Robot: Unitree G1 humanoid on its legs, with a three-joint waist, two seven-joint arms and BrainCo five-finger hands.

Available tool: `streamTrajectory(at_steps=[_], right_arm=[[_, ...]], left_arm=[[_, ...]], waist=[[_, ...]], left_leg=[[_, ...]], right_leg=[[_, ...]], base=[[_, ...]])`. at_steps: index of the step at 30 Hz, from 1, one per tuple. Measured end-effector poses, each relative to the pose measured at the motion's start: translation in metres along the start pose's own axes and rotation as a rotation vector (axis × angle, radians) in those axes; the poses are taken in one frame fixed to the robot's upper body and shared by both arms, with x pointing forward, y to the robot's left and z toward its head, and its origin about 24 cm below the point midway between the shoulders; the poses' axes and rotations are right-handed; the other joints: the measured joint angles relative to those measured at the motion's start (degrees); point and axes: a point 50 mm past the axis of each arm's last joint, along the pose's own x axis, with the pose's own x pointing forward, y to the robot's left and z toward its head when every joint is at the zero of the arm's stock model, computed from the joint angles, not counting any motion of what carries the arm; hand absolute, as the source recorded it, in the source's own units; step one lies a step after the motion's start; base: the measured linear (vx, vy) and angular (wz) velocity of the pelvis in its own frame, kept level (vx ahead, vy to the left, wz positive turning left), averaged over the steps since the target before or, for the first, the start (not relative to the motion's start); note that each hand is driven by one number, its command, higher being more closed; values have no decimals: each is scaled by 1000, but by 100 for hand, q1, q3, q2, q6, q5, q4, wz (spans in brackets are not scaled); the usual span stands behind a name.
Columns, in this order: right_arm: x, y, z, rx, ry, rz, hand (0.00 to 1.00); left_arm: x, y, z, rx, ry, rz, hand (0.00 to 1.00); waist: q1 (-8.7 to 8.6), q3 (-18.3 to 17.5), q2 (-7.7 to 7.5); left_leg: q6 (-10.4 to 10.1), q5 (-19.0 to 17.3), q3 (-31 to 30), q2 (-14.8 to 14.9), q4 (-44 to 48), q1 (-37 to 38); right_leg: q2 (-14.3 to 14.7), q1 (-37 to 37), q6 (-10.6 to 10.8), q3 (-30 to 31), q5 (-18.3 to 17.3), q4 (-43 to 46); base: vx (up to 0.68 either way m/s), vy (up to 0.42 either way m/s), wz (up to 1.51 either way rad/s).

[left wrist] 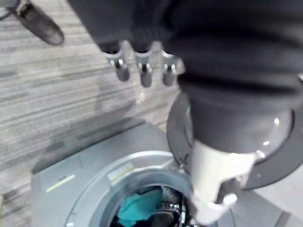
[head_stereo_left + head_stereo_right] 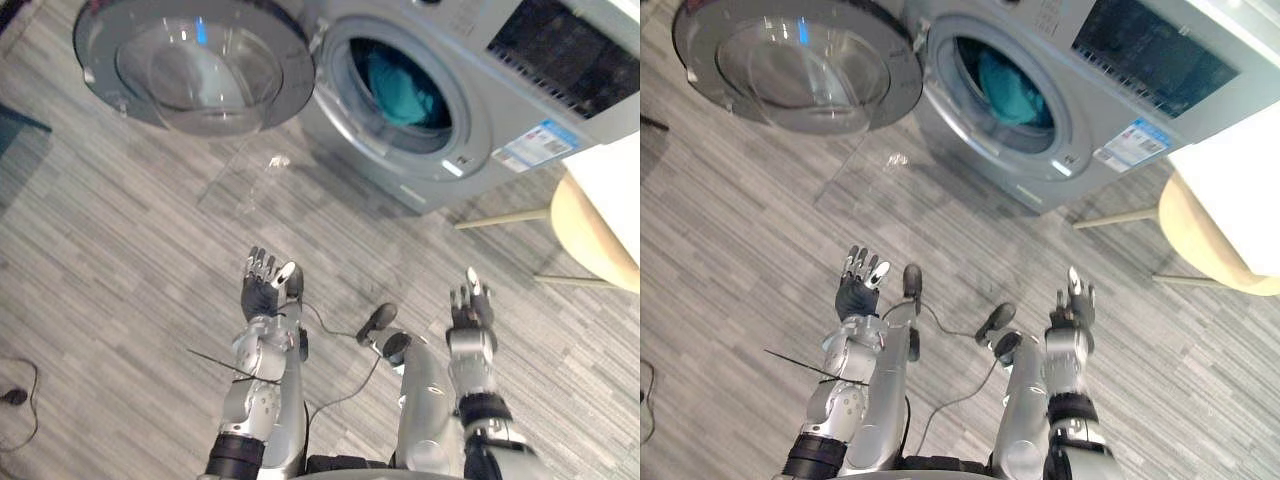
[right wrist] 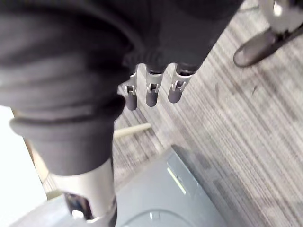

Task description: Pick up the laundry basket with both hands and put the clothes into the washing machine.

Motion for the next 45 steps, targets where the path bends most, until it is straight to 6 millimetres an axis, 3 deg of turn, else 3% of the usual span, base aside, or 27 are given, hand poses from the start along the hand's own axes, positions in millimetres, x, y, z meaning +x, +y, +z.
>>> streamTrajectory(at_steps=[2, 4, 7, 12, 14, 18, 22, 26, 29, 32, 36, 38, 40, 43, 45], right_arm=[[-12, -29, -3, -74, 25, -46, 0], [-22, -46, -1, -100, 21, -63, 0], [-37, -78, -5, -145, 63, -130, 0], [-55, -107, -13, -215, 132, -194, 0], [-64, -123, -10, -237, 146, -235, 0], [-66, -132, -3, -234, 143, -258, 0], [-68, -137, -5, -240, 166, -276, 0], [-70, -141, -6, -244, 183, -269, 0], [-76, -149, -9, -246, 203, -294, 0], [-79, -153, -8, -246, 208, -302, 0], [-76, -149, -9, -238, 199, -285, 0], [-74, -145, -10, -224, 194, -275, 0], [-70, -138, -14, -209, 201, -250, 0], [-67, -124, -22, -193, 222, -191, 0], [-64, -113, -26, -189, 234, -135, 0]], left_arm=[[-5, 23, 6, 17, -16, 65, 0], [-7, 38, 12, 42, -40, 118, 0], [-14, 58, 25, 89, -85, 196, 0], [-31, 89, 62, 210, -226, 322, 0], [-34, 103, 81, 289, -282, 384, 0], [-35, 126, 119, 453, -363, 478, 0], [-15, 143, 168, 650, -431, 553, 0], [7, 153, 197, 803, -407, 613, 0], [28, 160, 229, 908, -374, 662, 0], [51, 143, 266, 1006, -391, 640, 0], [77, 90, 328, 1174, -499, 597, 0], [81, 67, 352, 1240, -540, 584, 0], [81, 46, 373, 1338, -584, 596, 0], [80, 21, 393, 1511, -615, 608, 0], [77, 15, 402, 1573, -615, 631, 0]], waist=[[-103, -14, -19], [-147, -46, -50], [-178, -497, -89], [-287, -1147, -32], [-314, -1419, 74], [-424, -1614, 207], [-422, -1738, 275], [-442, -1787, 276], [-428, -1793, 262], [-423, -1784, 222], [-446, -1542, -2], [-451, -1362, -46], [-452, -1158, -143], [-433, -798, -250], [-410, -659, -324]], left_leg=[[24, -16, 98, -12, -159, 479], [21, -73, 169, -9, -202, 770], [23, -120, 324, 2, -407, 1126], [8, -333, 614, 56, -544, 1716], [3, -449, 700, 83, -544, 1910], [42, -550, 863, 100, -543, 2134], [6, -678, 1068, 176, -544, 2286], [-14, -760, 1180, 189, -535, 2317], [14, -874, 1273, 203, -440, 2259], [75, -1065, 1255, 238, -38, 1929], [175, -1273, 980, 300, 685, 1323], [161, -1526, 795, 407, 1033, 994], [186, -1560, 716, 478, 1254, 675], [224, -1605, 565, 556, 1552, 265], [224, -1677, 517, 671, 1735, 7]], right_leg=[[45, 402, 35, 62, -4, -156], [73, 679, 62, 90, 13, -260], [151, 924, 159, 197, 68, -484], [337, 1403, 258, 387, 143, -952], [434, 1645, 304, 470, 203, -1211], [579, 1899, 312, 585, 373, -1585], [707, 2046, 319, 774, 510, -1897], [812, 2118, 346, 904, 668, -2195], [862, 2116, 382, 1018, 766, -2383], [863, 2026, 375, 1031, 855, -2421], [902, 1900, 374, 970, 1054, -2608], [984, 1768, 370, 943, 1137, -2639], [1018, 1605, 372, 909, 1245, -2696], [1105, 1491, 362, 862, 1406, -2840], [1217, 1389, 328, 886, 1514, -2947]], base=[[50, -42, -7], [45, -18, -7], [69, -24, -16], [109, -12, -29], [143, 4, -23], [121, 18, -22], [109, 13, -27], [73, 27, -24], [52, 40, -19], [44, 44, -4], [-25, 62, 4], [-103, 72, -4], [-108, 55, -1], [-113, 58, 10], [-82, 14, -9]])
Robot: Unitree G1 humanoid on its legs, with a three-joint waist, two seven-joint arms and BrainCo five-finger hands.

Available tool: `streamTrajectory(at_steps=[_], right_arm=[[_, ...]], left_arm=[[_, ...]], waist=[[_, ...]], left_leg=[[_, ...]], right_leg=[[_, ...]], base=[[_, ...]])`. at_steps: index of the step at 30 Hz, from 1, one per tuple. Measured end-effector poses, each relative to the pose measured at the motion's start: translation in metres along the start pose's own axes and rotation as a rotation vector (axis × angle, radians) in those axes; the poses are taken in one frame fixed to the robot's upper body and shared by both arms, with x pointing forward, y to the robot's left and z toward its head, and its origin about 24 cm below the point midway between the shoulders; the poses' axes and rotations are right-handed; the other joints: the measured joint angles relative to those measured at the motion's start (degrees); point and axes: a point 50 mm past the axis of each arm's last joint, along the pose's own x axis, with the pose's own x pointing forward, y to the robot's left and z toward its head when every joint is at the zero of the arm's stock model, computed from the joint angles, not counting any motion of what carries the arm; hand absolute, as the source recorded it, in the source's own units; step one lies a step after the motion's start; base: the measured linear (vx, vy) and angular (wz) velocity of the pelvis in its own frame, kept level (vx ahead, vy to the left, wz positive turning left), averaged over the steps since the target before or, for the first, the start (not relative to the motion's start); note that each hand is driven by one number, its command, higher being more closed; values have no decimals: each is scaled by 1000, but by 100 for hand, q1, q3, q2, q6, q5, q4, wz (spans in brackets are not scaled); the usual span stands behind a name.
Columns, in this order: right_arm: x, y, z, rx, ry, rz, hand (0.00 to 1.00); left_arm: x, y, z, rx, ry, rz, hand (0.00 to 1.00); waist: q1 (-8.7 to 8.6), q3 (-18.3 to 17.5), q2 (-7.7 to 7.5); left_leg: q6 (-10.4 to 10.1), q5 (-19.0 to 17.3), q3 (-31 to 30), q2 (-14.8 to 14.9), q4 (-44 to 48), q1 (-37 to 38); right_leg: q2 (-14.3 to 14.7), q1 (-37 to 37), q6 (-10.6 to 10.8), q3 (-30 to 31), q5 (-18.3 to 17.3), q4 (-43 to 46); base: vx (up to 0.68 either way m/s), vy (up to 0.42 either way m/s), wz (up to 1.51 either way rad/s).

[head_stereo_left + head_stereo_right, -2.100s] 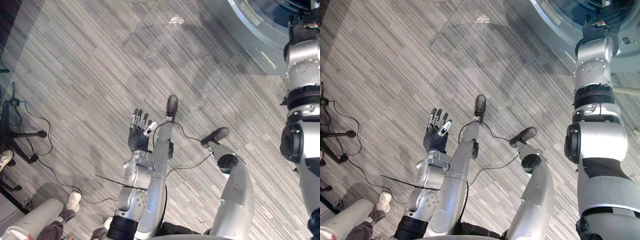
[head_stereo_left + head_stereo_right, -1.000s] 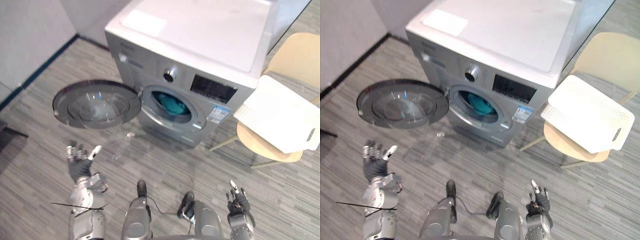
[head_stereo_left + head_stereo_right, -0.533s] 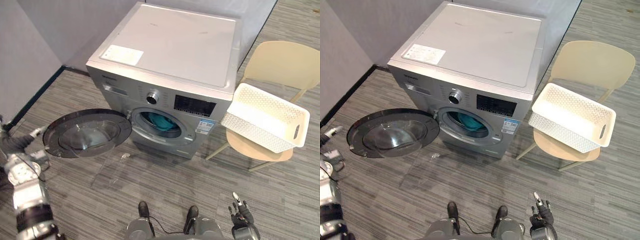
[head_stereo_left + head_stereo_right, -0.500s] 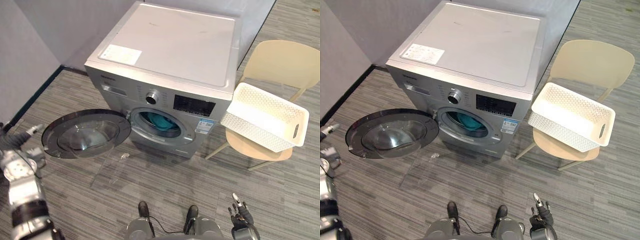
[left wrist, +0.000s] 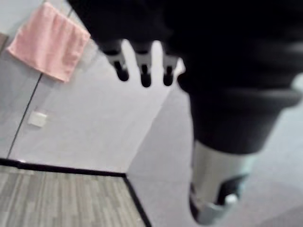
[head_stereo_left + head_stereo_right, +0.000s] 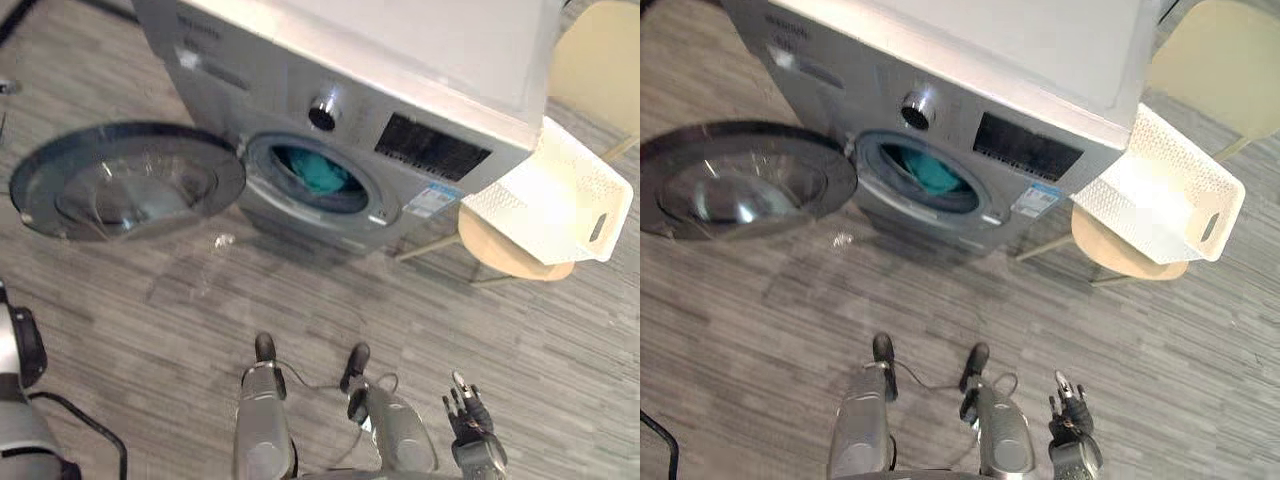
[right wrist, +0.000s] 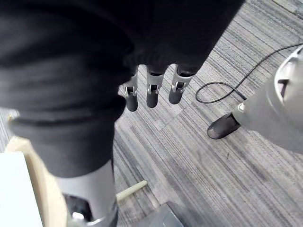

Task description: Pick up the laundry basket with both hands and put the clothes into the washing machine.

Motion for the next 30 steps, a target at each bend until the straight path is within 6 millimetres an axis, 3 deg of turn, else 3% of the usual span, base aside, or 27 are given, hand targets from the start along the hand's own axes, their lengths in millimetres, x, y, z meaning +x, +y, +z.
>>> streamTrajectory(at_steps=[5, 10, 14, 20, 24, 26, 29, 30], right_arm=[[0, 31, 2, 20, -22, 146, 0], [-3, 50, 2, 19, -27, 244, 0], [-4, 58, 5, 31, -41, 281, 0], [-6, 64, 9, 33, -57, 330, 0], [-6, 64, 9, 32, -58, 342, 0], [-6, 63, 8, 32, -49, 338, 0], [-4, 55, 2, 28, -17, 305, 0], [-3, 48, -1, 29, -2, 286, 0]], left_arm=[[9, 23, 4, -1, 17, 24, 0], [17, 46, 27, -44, -34, 99, 0], [18, 49, 26, -46, -28, 87, 0], [14, 50, 22, 27, -36, 82, 0], [7, 42, 19, 90, -75, 35, 0], [-2, 27, 18, 151, -121, -22, 0], [-27, -14, 6, 203, -168, -178, 0], [-42, -34, -6, 189, -160, -260, 0]], waist=[[80, 306, -284], [126, 511, -521], [133, 548, -653], [155, 548, -679], [177, 545, -678], [224, 544, -672], [293, 516, -607], [285, 425, -544]], left_leg=[[-42, -35, -78, 244, 227, -461], [-131, -33, -285, 512, 458, -991], [-220, -76, -376, 752, 620, -1252], [-310, -54, -450, 928, 600, -1307], [-405, 31, -453, 923, 498, -1211], [-405, 34, -426, 881, 470, -1059], [-407, 218, -331, 645, 37, -458], [-405, 263, -311, 535, -135, -219]], right_leg=[[286, -184, -57, 145, 263, -366], [624, -400, -47, 297, 451, -649], [867, -477, 103, 470, 581, -867], [1045, -497, 135, 624, 603, -890], [1052, -455, 144, 617, 567, -887], [995, -367, 82, 600, 358, -766], [721, -239, -37, 493, -93, -175], [594, -197, -66, 420, -292, 95]], base=[[-55, -32, -14], [12, -60, -12], [61, -47, -18], [70, -39, -6], [87, -31, 3], [76, 0, 16], [91, -6, 43], [111, -7, 49]])
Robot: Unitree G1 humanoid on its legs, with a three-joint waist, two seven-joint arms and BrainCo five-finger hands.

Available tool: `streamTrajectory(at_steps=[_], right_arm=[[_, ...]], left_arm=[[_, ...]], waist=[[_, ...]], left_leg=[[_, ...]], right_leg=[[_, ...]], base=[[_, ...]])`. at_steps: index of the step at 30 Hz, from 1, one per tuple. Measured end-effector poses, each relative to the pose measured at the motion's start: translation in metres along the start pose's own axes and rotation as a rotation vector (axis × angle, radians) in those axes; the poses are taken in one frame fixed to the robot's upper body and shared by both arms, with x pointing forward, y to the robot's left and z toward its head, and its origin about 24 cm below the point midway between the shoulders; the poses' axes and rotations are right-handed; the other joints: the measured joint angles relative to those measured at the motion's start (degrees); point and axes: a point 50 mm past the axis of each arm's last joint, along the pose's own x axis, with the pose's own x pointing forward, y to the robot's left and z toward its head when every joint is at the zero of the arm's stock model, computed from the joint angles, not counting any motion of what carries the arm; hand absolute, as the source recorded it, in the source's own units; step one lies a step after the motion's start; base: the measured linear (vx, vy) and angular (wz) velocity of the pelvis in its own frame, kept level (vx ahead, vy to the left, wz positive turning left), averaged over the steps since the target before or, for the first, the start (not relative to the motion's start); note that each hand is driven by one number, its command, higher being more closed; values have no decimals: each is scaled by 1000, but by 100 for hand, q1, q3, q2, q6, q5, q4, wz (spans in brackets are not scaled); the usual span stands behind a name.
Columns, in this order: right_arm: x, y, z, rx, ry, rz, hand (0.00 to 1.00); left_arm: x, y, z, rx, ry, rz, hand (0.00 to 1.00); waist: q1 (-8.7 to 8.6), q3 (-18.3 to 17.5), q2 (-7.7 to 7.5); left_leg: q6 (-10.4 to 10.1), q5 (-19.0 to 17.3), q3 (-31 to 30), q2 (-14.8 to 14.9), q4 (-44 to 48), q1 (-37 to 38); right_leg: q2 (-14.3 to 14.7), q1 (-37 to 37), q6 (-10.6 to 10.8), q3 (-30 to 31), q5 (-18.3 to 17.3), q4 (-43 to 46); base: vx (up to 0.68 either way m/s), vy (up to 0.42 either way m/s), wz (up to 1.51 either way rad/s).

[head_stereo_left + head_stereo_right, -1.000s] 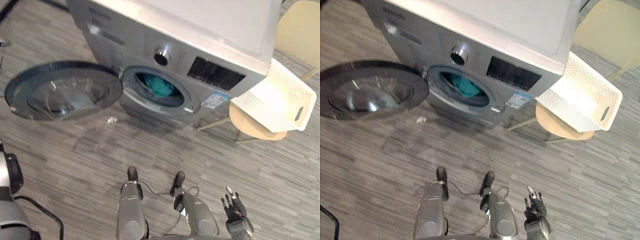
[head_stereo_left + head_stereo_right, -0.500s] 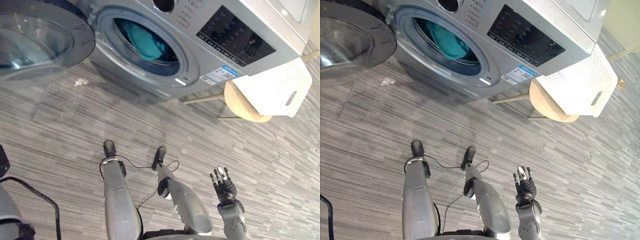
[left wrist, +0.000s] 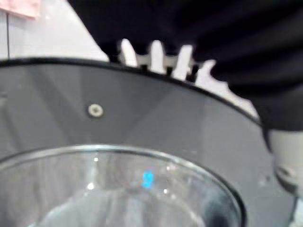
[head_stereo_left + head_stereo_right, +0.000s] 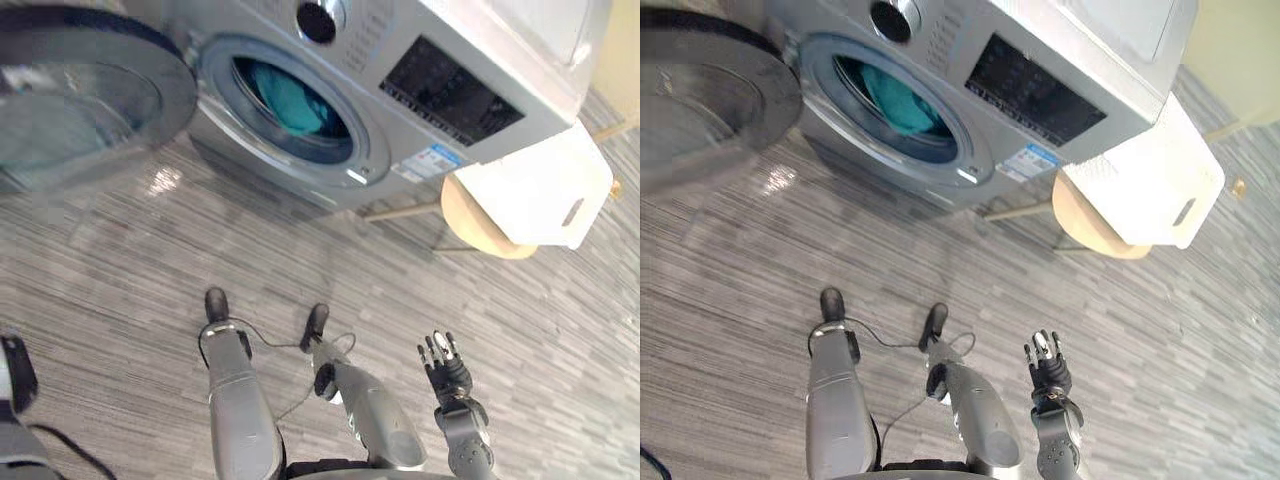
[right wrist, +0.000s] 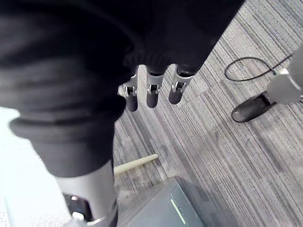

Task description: Pick up the laundry basket with both hands and put the clothes into the washing machine.

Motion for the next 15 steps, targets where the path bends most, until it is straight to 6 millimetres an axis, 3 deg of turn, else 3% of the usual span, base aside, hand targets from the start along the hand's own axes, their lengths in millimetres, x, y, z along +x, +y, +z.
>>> streamTrajectory(at_steps=[2, 6, 8, 12, 15], right_arm=[[-2, -12, -1, -10, 17, -45, 0], [-4, -24, -2, -36, 38, -77, 0], [-7, -31, 0, -64, 49, -99, 0], [-12, -47, 2, -87, 53, -154, 0], [-16, -60, 7, -97, 50, -210, 0]], left_arm=[[-27, -55, -16, -98, 31, -173, 0], [-80, -125, -35, -251, 116, -404, 0], [-133, -176, -58, -416, 290, -574, 0], [-207, -239, -74, -738, 623, -657, 0], [-252, -273, -61, -885, 782, -697, 0]], waist=[[8, -250, 194], [12, -496, 452], [9, -647, 607], [-19, -794, 752], [-194, -994, 864]], left_leg=[[17, 31, 37, -218, -257, 366], [41, 48, 169, -479, -569, 922], [41, 48, 326, -575, -772, 1285], [23, 58, 644, -539, -968, 1775], [2, 71, 989, -547, -1180, 2214]], right_leg=[[-281, 36, 48, -77, -411, 504], [-636, 176, 138, -108, -811, 1006], [-781, 294, 170, -79, -995, 1199], [-813, 453, 212, -106, -1077, 1345], [-806, 618, 212, 79, -1076, 1289]], base=[[133, 23, 45], [133, 31, 22], [92, 2, -3], [77, -36, -28], [40, -17, -46]])
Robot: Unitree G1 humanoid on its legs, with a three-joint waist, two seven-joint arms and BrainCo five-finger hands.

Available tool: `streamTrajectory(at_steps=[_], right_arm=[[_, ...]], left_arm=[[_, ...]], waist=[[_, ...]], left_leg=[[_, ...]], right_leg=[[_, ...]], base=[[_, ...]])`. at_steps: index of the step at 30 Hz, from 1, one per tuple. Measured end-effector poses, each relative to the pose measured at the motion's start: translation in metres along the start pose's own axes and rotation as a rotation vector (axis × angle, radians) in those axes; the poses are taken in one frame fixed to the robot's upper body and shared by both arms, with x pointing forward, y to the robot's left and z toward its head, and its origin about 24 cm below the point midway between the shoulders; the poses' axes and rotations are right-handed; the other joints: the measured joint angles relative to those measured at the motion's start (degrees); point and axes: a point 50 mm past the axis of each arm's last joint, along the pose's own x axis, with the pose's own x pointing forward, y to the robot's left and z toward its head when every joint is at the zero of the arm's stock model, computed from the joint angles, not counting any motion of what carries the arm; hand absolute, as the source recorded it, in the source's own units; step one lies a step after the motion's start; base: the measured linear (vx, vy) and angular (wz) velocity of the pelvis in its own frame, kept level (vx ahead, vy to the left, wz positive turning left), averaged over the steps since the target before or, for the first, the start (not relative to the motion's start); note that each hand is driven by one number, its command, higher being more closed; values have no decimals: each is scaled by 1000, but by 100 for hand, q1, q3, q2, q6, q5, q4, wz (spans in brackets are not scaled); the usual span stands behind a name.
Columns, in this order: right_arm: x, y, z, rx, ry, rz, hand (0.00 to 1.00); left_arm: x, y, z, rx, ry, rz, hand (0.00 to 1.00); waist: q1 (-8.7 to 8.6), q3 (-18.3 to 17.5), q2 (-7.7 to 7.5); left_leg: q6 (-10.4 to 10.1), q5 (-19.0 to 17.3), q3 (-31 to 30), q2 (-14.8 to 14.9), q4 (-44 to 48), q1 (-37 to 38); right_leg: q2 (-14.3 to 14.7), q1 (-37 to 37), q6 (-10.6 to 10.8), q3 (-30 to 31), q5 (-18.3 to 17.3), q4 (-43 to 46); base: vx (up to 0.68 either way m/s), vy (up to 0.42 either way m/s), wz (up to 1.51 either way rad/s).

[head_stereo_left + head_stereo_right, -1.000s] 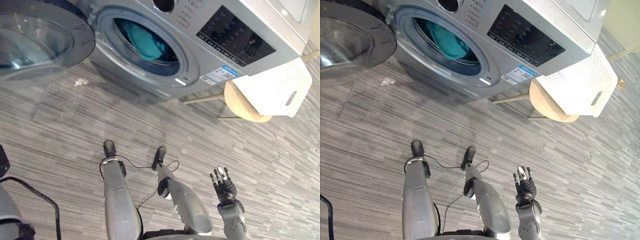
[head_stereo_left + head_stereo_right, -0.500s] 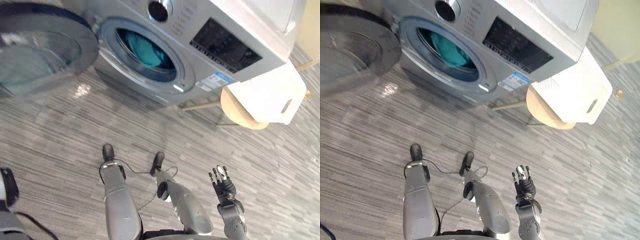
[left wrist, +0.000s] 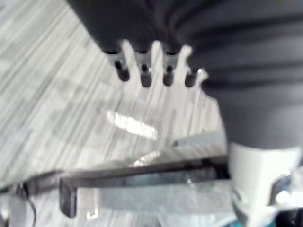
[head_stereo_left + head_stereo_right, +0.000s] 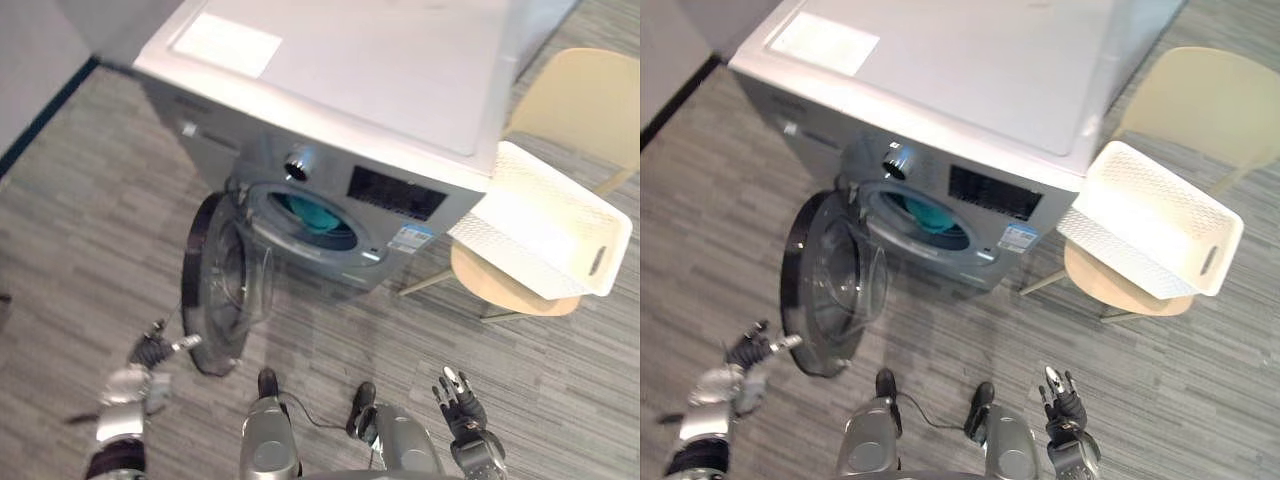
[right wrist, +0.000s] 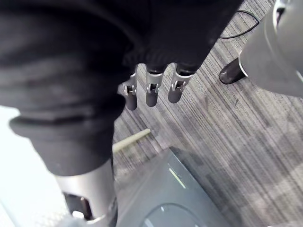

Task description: Pick up the laundry basket with both hands and put the clothes into the washing machine.

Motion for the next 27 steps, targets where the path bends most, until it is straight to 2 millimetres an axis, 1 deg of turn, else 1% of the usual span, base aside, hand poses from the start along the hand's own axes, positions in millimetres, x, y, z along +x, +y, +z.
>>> streamTrajectory(at_steps=[1, 2, 3, 4, 5, 6, 7, 8, 9, 10, 11, 12, 13, 14, 15, 16, 17, 18, 19, 20, 21, 22, 23, 25, 27], right_arm=[[0, -4, 5, -10, -12, -22, 0], [0, -5, 7, -15, -15, -26, 0], [0, -8, 9, -21, -18, -38, 0], [-1, -13, 10, -12, -25, -61, 0], [-1, -16, 10, -8, -25, -79, 0], [-2, -20, 10, -8, -24, -102, 0], [-3, -22, 10, -10, -24, -121, 0], [-3, -23, 10, -11, -27, -129, 0], [-5, -26, 12, -12, -42, -146, 0], [-6, -30, 14, -8, -57, -170, 0], [-7, -32, 16, -4, -66, -187, 0], [-7, -35, 19, 5, -83, -208, 0], [-8, -37, 22, 6, -95, -225, 0], [-8, -37, 23, 3, -100, -227, 0], [-8, -36, 25, 3, -110, -227, 0], [-8, -36, 25, 3, -113, -226, 0], [-8, -36, 25, 4, -119, -229, 0], [-8, -36, 25, 4, -121, -235, 0], [-9, -38, 25, 4, -122, -243, 0], [-11, -40, 24, 3, -120, -249, 0], [-12, -41, 24, 2, -120, -252, 0], [-13, -42, 25, 1, -122, -253, 0], [-13, -42, 25, 1, -126, -252, 0], [-14, -40, 27, 0, -140, -242, 0], [-15, -40, 25, 4, -134, -244, 0]], left_arm=[[-1, -24, -22, -81, 73, -29, 0], [-2, -32, -29, -113, 101, -35, 0], [-4, -44, -42, -154, 150, -43, 0], [-4, -55, -46, -168, 169, -59, 0], [-4, -61, -47, -175, 178, -58, 0], [-2, -70, -46, -192, 189, -60, 0], [1, -79, -38, -211, 177, -57, 0], [4, -84, -33, -216, 165, -53, 0], [7, -91, -27, -229, 171, -31, 0], [10, -99, -15, -255, 151, -21, 0], [12, -104, -7, -267, 134, -28, 0], [17, -111, 9, -278, 91, -45, 0], [21, -117, 31, -310, 22, -70, 0], [23, -119, 43, -329, -13, -81, 0], [27, -120, 68, -367, -88, -91, 0], [29, -117, 81, -390, -122, -89, 0], [34, -106, 101, -441, -146, -64, 0], [36, -103, 96, -462, -111, -45, 0], [38, -94, 91, -525, -92, -18, 0], [39, -88, 91, -587, -79, -2, 0], [39, -86, 91, -609, -76, 7, 0], [40, -79, 90, -640, -73, 28, 0], [40, -75, 91, -640, -77, 35, 0], [42, -54, 100, -651, -118, 78, 0], [42, -38, 107, -683, -157, 112, 0]], waist=[[-136, -147, 97], [-177, -197, 138], [-264, -308, 210], [-348, -367, 279], [-395, -389, 304], [-481, -441, 364], [-579, -458, 404], [-631, -469, 419], [-729, -494, 455], [-820, -509, 471], [-857, -511, 476], [-943, -524, 495], [-1037, -529, 494], [-1069, -530, 495], [-1102, -537, 489], [-1131, -542, 484], [-1278, -560, 502], [-1338, -576, 526], [-1384, -591, 551], [-1379, -594, 555], [-1381, -594, 556], [-1383, -594, 556], [-1383, -595, 555], [-1377, -595, 555], [-1358, -615, 563]], left_leg=[[-37, 24, 233, -23, -161, 216], [-43, 29, 348, -26, -210, 301], [-85, 60, 618, -19, -312, 441], [-89, 159, 839, -42, -409, 575], [-102, 223, 949, -56, -453, 635], [-134, 322, 1157, -54, -565, 760], [-181, 399, 1366, -19, -654, 876], [-196, 442, 1458, 1, -711, 932], [-248, 485, 1616, 24, -788, 1010], [-257, 510, 1731, 63, -826, 1042], [-285, 531, 1787, 85, -870, 1066], [-310, 561, 1864, 121, -975, 1113], [-306, 573, 1891, 148, -1032, 1143], [-301, 585, 1916, 144, -1080, 1168], [-301, 585, 1996, 116, -1124, 1233], [-300, 586, 2044, 115, -1124, 1248], [-279, 601, 2137, 104, -1123, 1249], [-264, 611, 2153, 96, -1121, 1249], [-239, 629, 2170, 81, -1119, 1257], [-221, 643, 2180, 74, -1116, 1268], [-220, 644, 2180, 72, -1117, 1268], [-220, 644, 2178, 70, -1118, 1269], [-220, 644, 2176, 65, -1120, 1270], [-220, 644, 2157, 30, -1124, 1270], [-219, 643, 2133, 11, -1161, 1258]], right_leg=[[7, -3, 0, 204, 2, -9], [24, -24, -8, 326, 9, -8], [67, -99, -27, 560, 29, -10], [85, -131, -49, 752, 48, -20], [96, -147, -59, 853, 64, -29], [171, -192, -65, 1054, 125, -79], [269, -199, -114, 1223, 226, -179], [331, -196, -101, 1309, 277, -244], [442, -188, -147, 1436, 383, -376], [526, -205, -123, 1533, 433, -475], [566, -206, -122, 1569, 476, -535], [636, -188, -131, 1606, 548, -662], [647, -188, -138, 1569, 547, -723], [614, -189, -141, 1494, 550, -732], [557, -204, -139, 1373, 592, -738], [553, -205, -152, 1362, 624, -753], [560, -207, -184, 1381, 709, -766], [561, -211, -220, 1407, 757, -775], [576, -211, -270, 1467, 830, -800], [594, -223, -306, 1529, 890, -829], [595, -224, -317, 1531, 898, -827], [594, -219, -323, 1524, 903, -813], [590, -219, -326, 1524, 907, -804], [558, -219, -311, 1524, 942, -808], [543, -198, -273, 1497, 964, -885]], base=[[39, 11, -63], [13, 9, -91], [-7, -11, -94], [-15, -19, -90], [-16, -39, -85], [-22, -49, -88], [-22, -53, -90], [-34, -58, -84], [-54, -58, -70], [-48, -47, -62], [-52, -41, -46], [-49, -30, -35], [-66, -30, -30], [-53, 17, -35], [-33, 45, -33], [-8, 55, -40], [2, 28, -24], [16, 19, -25], [20, 16, -28], [16, 20, -25], [1, 16, -12], [0, 0, 0], [-55, 38, 6], [-81, 51, 5], [-115, 54, 12]])
